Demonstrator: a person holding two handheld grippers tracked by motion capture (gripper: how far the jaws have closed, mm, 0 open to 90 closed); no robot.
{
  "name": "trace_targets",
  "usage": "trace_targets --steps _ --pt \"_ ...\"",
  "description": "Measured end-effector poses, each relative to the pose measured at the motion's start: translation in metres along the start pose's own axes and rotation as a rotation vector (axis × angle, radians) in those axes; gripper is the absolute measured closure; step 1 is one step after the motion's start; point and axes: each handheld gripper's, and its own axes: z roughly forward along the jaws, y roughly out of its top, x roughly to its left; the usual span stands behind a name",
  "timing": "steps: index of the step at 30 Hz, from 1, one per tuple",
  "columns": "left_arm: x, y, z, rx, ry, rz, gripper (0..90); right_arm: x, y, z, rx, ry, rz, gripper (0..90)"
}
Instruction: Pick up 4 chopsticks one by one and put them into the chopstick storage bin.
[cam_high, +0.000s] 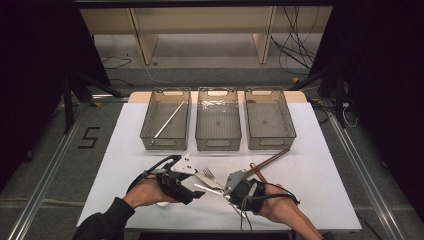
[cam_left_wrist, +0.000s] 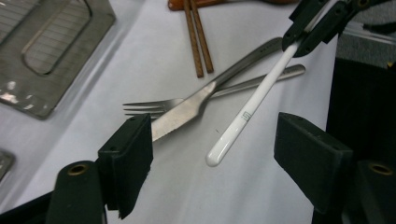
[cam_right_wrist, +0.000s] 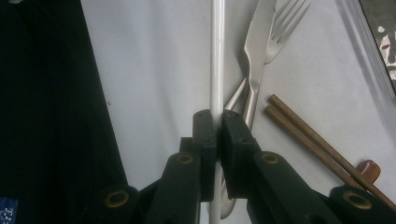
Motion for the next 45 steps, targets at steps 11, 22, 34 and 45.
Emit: trace_targets --steps 11,22,34,45 --pt "-0.008 0.002 0.009 0.063 -0.057 0.087 41.9 0.004 0.001 0.001 0.002 0.016 -0.060 85.6" --pt "-0.013 0.003 0.012 0.096 -0.096 0.110 60.4 0.007 0.002 0.003 -0.002 0.018 -0.105 85.6" --pt "-0.018 0.004 0.015 0.137 -0.151 0.144 74.6 0.010 0.002 0.003 -0.003 0.039 -0.151 85.6" --pt "-0.020 0.002 0.013 0.132 -0.220 0.178 82.3 0.008 0.000 0.003 -0.011 0.044 -0.175 82.4"
